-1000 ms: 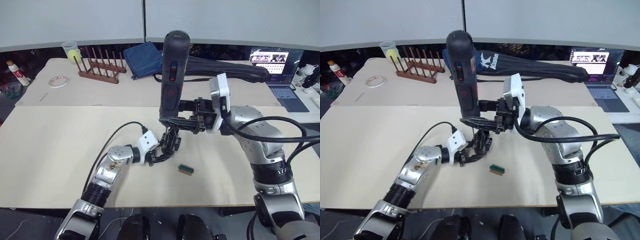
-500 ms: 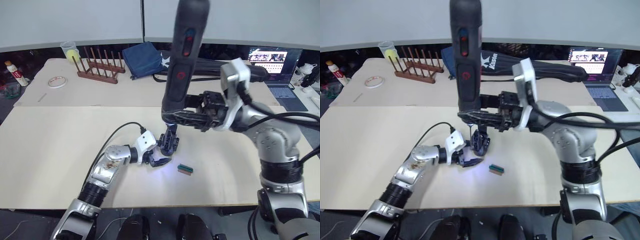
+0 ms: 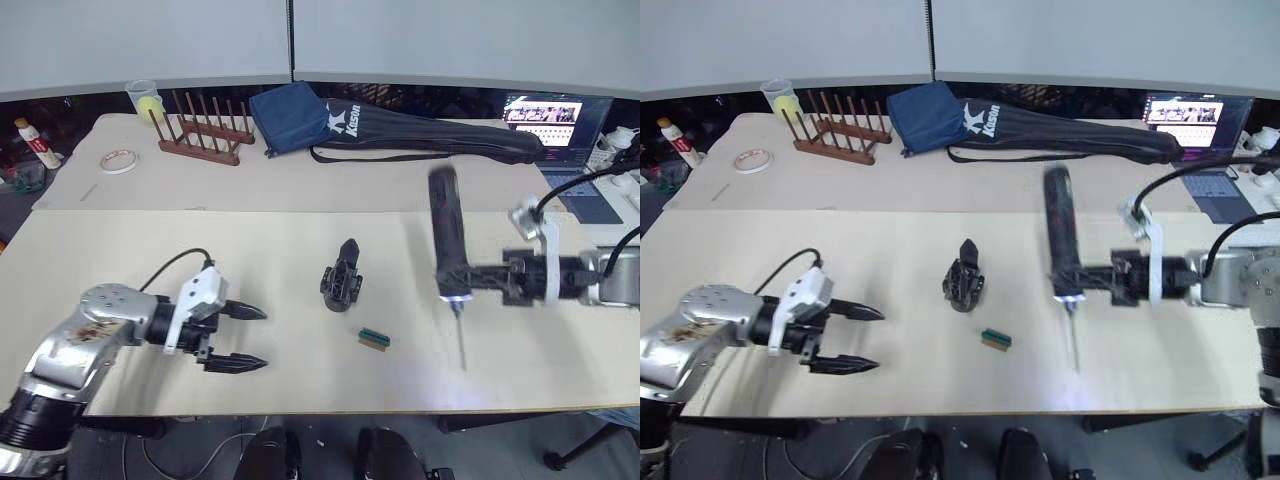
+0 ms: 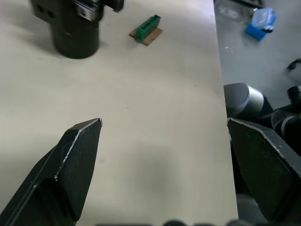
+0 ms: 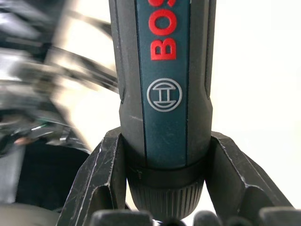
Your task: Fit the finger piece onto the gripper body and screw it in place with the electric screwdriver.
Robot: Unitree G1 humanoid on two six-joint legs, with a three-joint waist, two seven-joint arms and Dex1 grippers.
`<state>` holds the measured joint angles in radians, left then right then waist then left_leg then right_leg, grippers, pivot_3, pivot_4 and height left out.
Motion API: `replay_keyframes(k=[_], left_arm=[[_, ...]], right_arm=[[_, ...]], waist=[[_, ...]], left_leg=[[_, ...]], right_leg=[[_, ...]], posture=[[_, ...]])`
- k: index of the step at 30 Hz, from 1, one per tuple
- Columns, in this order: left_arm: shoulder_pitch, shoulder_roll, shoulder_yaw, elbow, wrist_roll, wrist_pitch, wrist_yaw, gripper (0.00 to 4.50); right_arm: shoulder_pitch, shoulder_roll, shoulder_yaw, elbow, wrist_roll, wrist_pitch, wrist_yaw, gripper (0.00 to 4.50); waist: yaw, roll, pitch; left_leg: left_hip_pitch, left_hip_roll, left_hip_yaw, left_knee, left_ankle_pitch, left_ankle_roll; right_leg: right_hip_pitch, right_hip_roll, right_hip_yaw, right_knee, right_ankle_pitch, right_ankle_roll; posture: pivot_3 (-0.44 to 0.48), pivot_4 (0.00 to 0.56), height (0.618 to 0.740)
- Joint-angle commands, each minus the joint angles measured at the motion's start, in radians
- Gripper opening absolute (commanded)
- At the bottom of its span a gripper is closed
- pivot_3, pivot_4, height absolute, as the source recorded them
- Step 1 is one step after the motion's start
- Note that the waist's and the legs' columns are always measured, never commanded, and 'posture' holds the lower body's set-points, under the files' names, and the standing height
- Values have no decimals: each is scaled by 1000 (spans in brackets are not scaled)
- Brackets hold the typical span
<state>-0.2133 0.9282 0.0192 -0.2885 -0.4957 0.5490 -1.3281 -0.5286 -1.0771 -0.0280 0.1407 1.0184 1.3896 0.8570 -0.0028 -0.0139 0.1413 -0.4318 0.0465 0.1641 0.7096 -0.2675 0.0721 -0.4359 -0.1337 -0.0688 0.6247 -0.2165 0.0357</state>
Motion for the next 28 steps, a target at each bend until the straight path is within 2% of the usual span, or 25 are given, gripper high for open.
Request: replay_keyframes(k=[1,4,7,8,9,12,13,18,22,25,28], left_arm=[[2,3,32,4,13,-26,45,4500],[12,1,43,18,22,-34,78,4500],[43,15,67,11,3,-21,84,4500],[55,22,79,9,-9,-10,80,4500],[69,35,96,9,-21,3,71,4500],[117,96,178,58,-2,-15,63,4500],[118,109,212,73,-12,-2,71,4500],[165,170,357,100,-62,68,60,4500],[341,210,527,130,-39,59,-25,4500],[447,186,577,108,-24,19,-45,4500],[464,164,567,73,-30,3,-29,4500]], right_arm=[[-1,-35,74,48,-131,-103,113,1936],[-15,-27,162,128,-243,-123,135,1936],[-27,-31,189,171,-302,-145,188,1936],[-27,-37,186,173,-312,-155,208,2962],[-20,-49,175,175,-321,-184,241,3261],[107,-152,151,145,-464,-582,408,4325],[135,-174,128,162,-493,-687,444,4477],[244,-212,-38,240,-517,-1035,634,4477],[288,-207,-174,328,-539,-1216,671,4477],[298,-195,-227,365,-549,-1262,675,4477],[307,-179,-252,361,-547,-1247,674,4477]], waist=[[-2,2,1],[-11,3,2],[-14,3,3],[-12,3,3],[-11,3,3],[-1,5,5],[3,6,5],[5,6,6],[-7,7,7],[-15,9,8],[-13,9,8]], left_leg=[[0,0,0,0,0,1],[0,1,1,0,0,-1],[0,2,2,-1,4,-6],[0,2,2,-1,4,-7],[0,2,2,-1,4,-7],[0,1,2,-1,4,-6],[0,1,1,-1,4,-6],[0,1,2,-1,4,-8],[2,2,3,-1,5,-9],[4,2,4,-4,6,-11],[9,2,4,-7,3,-19]], right_leg=[[0,1,1,0,0,0],[-1,3,1,1,4,7],[-2,4,2,1,4,7],[-2,4,1,1,4,7],[-2,4,1,1,4,7],[-2,4,1,1,3,7],[-2,4,1,1,2,9],[-1,3,1,0,2,10],[-1,4,1,2,1,8],[-1,4,2,2,0,7],[-1,4,2,1,-3,2]], posture=[[0,150,740],[0,150,740],[0,150,740],[0,150,740],[0,150,740],[0,150,740],[0,150,740],[0,150,740],[0,150,740],[0,150,740],[0,150,740]])
